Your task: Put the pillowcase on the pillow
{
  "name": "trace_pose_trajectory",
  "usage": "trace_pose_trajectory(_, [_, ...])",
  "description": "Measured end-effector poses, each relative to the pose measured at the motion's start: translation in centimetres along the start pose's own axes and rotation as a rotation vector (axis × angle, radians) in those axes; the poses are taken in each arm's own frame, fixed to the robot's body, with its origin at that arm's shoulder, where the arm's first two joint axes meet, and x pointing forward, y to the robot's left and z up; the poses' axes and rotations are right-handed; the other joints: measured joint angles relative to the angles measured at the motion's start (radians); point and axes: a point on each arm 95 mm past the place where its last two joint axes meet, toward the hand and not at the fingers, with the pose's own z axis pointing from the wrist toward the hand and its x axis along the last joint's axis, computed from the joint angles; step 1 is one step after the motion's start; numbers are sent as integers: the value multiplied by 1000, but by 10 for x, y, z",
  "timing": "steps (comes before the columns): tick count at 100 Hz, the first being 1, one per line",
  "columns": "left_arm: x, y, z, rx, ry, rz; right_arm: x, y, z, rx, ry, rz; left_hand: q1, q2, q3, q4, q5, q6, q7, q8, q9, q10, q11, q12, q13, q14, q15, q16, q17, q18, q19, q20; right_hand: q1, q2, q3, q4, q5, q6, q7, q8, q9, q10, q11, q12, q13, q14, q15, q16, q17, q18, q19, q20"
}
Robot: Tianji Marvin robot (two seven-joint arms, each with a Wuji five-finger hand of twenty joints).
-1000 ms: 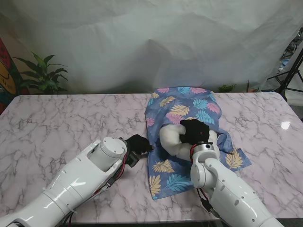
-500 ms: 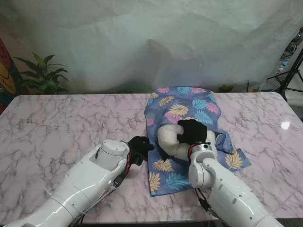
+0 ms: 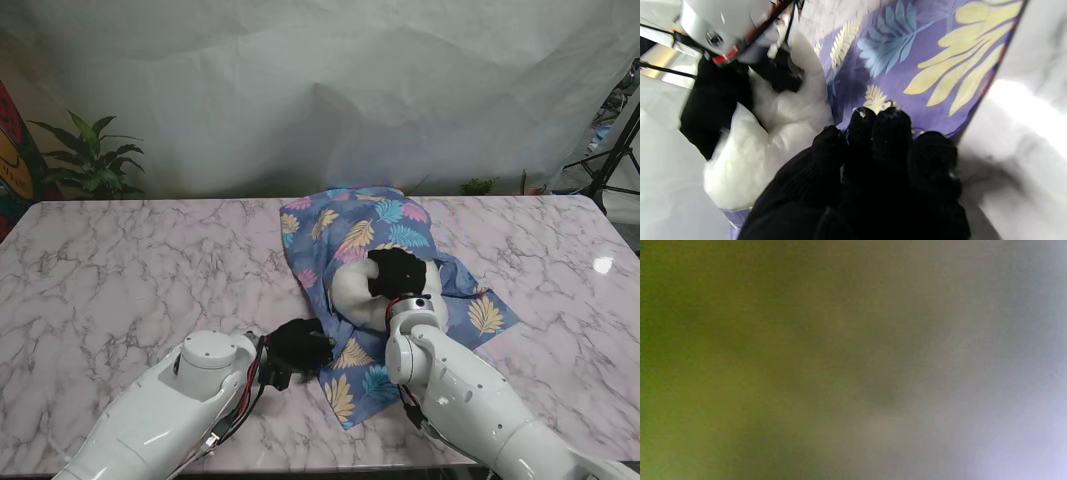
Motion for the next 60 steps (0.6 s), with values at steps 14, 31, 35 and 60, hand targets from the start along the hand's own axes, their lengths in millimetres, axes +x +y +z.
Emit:
trace_pose_trajectory(14, [-4,11,-13,-42,61,18,-1,-3,6,4,-15,-6,0,2,0,0,-1,0,-9,0,0,0,1,2,0,0,0,0,1,0,0,7,0,0,0,0,0,-1,0,0,0,0,0,-1,1,-2,0,0,0,-16,2,3])
trace_pose_trajectory(31, [-5,25,-20,-76,114,11,-2,-7,9,3,-62,-1,23,12,3,10,4,-13,12,6,0,3,7,2,11,1,0,1,7,2,1,8,0,0,0,0,0,-1,0,0,-3,0,1,-2,1,-3,0,0,0,-17,4,8])
trace_pose_trajectory(35, [-4,28,-21,-82,130,10,-2,-7,9,0,-69,-1,23,12,3,10,4,-14,13,6,0,3,8,2,11,1,0,10,8,2,1,8,0,0,0,0,0,-1,0,0,-3,0,2,-5,1,-3,0,0,0,-17,5,9])
trace_pose_trajectory(60, [-2,40,-24,-149,151,-30,2,-8,9,-12,-85,24,23,12,3,10,4,-14,13,7,0,3,9,2,12,1,0,16,9,2,1,17,1,0,0,0,0,-1,0,0,-11,0,13,-12,0,-3,0,0,0,-17,8,15])
